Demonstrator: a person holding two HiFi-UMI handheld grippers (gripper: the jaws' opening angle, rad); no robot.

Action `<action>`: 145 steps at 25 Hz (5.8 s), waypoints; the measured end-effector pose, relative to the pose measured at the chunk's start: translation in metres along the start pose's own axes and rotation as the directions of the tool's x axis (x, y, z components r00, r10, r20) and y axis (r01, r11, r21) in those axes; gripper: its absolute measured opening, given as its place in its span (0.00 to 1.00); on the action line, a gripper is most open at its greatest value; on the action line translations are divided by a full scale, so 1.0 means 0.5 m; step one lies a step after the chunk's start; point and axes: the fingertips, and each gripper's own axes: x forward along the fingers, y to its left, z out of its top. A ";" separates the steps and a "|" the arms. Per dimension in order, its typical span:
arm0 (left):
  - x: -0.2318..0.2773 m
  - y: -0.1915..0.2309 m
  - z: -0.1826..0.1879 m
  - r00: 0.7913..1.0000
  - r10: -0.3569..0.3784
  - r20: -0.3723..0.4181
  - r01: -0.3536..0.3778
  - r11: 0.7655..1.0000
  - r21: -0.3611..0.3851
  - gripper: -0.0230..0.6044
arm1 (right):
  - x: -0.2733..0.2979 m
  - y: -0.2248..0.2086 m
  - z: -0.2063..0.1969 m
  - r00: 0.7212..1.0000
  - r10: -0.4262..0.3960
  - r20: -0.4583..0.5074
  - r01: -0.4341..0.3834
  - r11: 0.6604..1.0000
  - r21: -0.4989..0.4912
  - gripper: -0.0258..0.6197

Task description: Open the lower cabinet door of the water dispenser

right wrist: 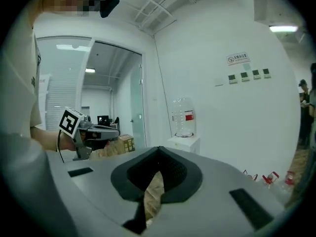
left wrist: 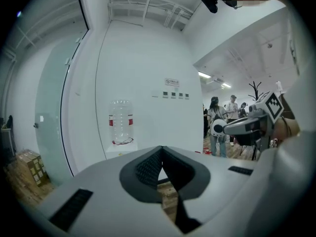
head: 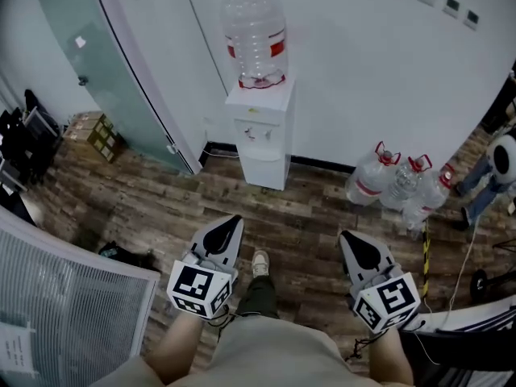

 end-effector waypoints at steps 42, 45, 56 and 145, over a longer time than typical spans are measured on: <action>0.591 0.436 -0.032 0.990 0.130 -0.048 -0.130 0.991 0.002 0.05 | 0.750 -0.409 0.050 0.985 0.141 -0.098 -0.132 0.987 0.092 0.05; 0.627 0.425 -0.048 0.988 0.150 -0.045 -0.150 0.989 0.006 0.05 | 0.776 -0.435 0.045 0.976 0.211 -0.047 -0.206 0.974 0.097 0.09; 0.747 0.457 -0.204 0.986 0.162 -0.041 -0.163 0.987 -0.012 0.05 | 0.931 -0.503 -0.139 0.972 0.234 -0.026 -0.231 0.969 0.083 0.43; 0.660 0.695 -1.116 0.922 0.227 -0.315 -0.313 0.914 -0.258 0.05 | 1.353 -0.114 -1.185 0.718 0.292 -0.631 -0.358 0.933 0.024 0.38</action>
